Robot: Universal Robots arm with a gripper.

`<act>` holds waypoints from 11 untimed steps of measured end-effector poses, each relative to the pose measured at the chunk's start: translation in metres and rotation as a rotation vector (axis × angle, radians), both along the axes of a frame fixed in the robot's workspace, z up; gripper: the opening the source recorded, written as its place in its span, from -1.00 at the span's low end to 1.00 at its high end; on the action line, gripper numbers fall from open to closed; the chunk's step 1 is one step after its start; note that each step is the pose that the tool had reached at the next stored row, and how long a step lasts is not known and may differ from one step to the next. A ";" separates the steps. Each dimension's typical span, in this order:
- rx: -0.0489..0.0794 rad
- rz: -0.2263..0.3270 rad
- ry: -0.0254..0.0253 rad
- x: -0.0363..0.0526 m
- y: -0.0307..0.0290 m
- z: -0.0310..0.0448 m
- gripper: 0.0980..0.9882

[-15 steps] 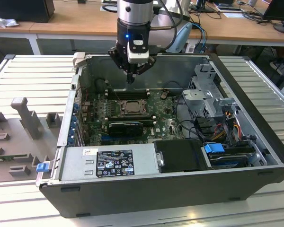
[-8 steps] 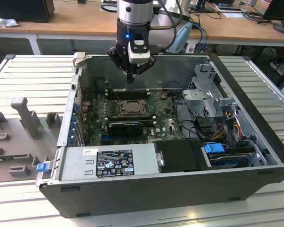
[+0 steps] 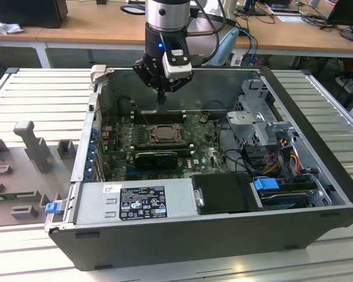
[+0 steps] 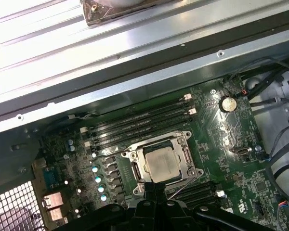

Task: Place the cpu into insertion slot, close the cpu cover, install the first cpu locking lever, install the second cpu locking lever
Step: 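Install the first cpu locking lever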

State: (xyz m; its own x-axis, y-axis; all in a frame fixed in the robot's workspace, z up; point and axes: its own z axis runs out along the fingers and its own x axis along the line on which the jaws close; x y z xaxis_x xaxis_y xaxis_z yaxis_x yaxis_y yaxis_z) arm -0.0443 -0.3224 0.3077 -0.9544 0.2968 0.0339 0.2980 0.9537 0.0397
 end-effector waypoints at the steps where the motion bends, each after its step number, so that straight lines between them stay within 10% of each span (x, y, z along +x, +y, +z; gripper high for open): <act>1: 0.000 0.025 0.0000 0.0000 0.0000 0.0000 -0.98; 11: 0.000 0.145 0.0000 0.0000 0.0000 0.0000 -0.98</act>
State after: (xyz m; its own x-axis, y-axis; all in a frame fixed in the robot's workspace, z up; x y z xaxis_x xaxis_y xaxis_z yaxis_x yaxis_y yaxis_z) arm -0.0443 -0.3224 0.3077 -0.9871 0.1562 0.0339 0.1575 0.9867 0.0397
